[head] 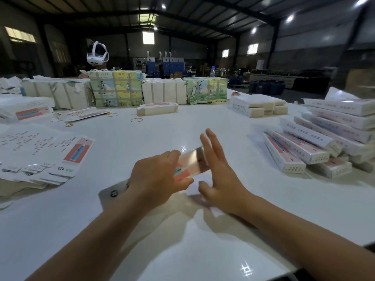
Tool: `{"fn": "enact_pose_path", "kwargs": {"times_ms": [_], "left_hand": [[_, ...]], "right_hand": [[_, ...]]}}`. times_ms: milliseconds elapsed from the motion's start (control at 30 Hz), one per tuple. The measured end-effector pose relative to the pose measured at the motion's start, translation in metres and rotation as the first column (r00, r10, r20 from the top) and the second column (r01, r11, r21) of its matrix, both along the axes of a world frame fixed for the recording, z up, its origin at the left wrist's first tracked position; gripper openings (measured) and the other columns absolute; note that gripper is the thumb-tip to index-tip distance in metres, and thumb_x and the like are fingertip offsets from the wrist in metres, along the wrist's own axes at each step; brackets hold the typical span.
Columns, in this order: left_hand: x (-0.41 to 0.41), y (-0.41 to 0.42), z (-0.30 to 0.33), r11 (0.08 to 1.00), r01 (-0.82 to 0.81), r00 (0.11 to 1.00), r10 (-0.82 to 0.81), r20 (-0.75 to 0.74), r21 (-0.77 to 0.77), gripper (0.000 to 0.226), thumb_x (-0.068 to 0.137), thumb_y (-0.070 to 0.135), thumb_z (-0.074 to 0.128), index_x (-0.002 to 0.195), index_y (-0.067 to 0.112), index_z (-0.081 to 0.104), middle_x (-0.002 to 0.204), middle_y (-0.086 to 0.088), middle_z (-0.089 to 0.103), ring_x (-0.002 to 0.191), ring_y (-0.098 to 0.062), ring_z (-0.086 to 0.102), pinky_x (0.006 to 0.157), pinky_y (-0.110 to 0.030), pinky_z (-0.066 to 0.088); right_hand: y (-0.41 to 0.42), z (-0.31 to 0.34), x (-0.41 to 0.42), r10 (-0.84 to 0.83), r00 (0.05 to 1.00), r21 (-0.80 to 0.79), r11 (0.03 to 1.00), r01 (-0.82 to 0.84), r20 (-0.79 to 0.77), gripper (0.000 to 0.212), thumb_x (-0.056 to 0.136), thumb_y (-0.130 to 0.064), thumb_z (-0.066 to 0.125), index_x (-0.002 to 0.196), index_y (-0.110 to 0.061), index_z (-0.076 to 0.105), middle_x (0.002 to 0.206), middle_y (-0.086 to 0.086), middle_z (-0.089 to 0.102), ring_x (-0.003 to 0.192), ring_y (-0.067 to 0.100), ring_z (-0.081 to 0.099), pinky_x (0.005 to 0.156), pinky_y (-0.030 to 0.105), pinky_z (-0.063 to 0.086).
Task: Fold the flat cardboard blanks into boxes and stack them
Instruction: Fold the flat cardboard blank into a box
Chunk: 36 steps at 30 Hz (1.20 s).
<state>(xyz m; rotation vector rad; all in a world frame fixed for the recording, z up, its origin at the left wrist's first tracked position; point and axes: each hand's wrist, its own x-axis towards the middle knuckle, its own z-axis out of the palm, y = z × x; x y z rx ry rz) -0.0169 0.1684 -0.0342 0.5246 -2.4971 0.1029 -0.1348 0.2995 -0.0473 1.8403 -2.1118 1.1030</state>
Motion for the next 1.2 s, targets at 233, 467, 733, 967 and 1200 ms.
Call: {"fn": "enact_pose_path", "kwargs": {"times_ms": [233, 467, 733, 967, 1200], "left_hand": [[0.005, -0.009, -0.008, 0.988, 0.137, 0.990, -0.139, 0.031, 0.074, 0.080, 0.065, 0.077, 0.043, 0.123, 0.024, 0.056, 0.107, 0.007, 0.067, 0.075, -0.008, 0.056, 0.069, -0.016, 0.044], [-0.012, -0.047, -0.025, 0.993, 0.116, 0.964, -0.118, -0.238, -0.024, 0.080, 0.082, 0.073, 0.031, 0.128, 0.010, 0.052, 0.133, -0.013, 0.051, 0.120, -0.036, 0.045, 0.101, -0.057, 0.035], [-0.026, -0.045, -0.053, 0.989, 0.144, 0.966, -0.137, -0.221, 0.016, 0.074, 0.083, 0.074, 0.028, 0.101, 0.015, 0.068, 0.113, -0.010, 0.063, 0.100, -0.036, 0.057, 0.082, -0.058, 0.045], [-0.031, -0.041, -0.059, 0.981, 0.181, 0.961, -0.160, -0.227, 0.073, 0.046, 0.071, 0.050, 0.048, 0.088, 0.015, 0.073, 0.102, -0.008, 0.067, 0.097, -0.019, 0.050, 0.071, -0.054, 0.051], [-0.022, -0.025, -0.047, 0.977, 0.124, 0.986, -0.102, -0.132, 0.173, 0.038, 0.068, 0.046, 0.054, 0.089, 0.021, 0.073, 0.104, 0.000, 0.068, 0.101, -0.023, 0.060, 0.079, -0.044, 0.048]], "right_hand": [[0.001, -0.002, -0.012, -0.027, 0.865, -0.030, 0.999, 0.013, -0.501, 0.057, 0.078, -0.009, 0.072, 0.131, -0.001, 0.053, 0.131, 0.015, 0.055, 0.118, 0.032, 0.050, 0.100, 0.041, 0.044], [0.034, 0.053, -0.070, -0.445, 0.831, -0.204, 0.895, 0.397, -0.335, 0.040, 0.088, -0.026, 0.060, 0.127, -0.017, 0.055, 0.118, 0.010, 0.057, 0.101, 0.032, 0.049, 0.081, 0.044, 0.046], [0.129, 0.158, -0.199, -0.920, 0.329, -0.314, 0.383, 0.869, -0.212, 0.035, 0.094, -0.038, 0.045, 0.122, -0.022, 0.058, 0.121, 0.014, 0.054, 0.109, 0.030, 0.047, 0.086, 0.039, 0.035], [0.175, 0.140, -0.252, -0.963, 0.088, 0.061, 0.074, 0.995, -0.256, 0.032, 0.095, -0.030, 0.042, 0.119, -0.017, 0.058, 0.135, 0.018, 0.045, 0.123, 0.038, 0.039, 0.103, 0.052, 0.027], [0.143, 0.149, -0.225, -0.947, 0.192, -0.139, 0.233, 0.962, -0.257, 0.042, 0.096, -0.032, 0.045, 0.136, -0.018, 0.045, 0.147, 0.014, 0.033, 0.135, 0.035, 0.027, 0.109, 0.058, 0.022]]}}
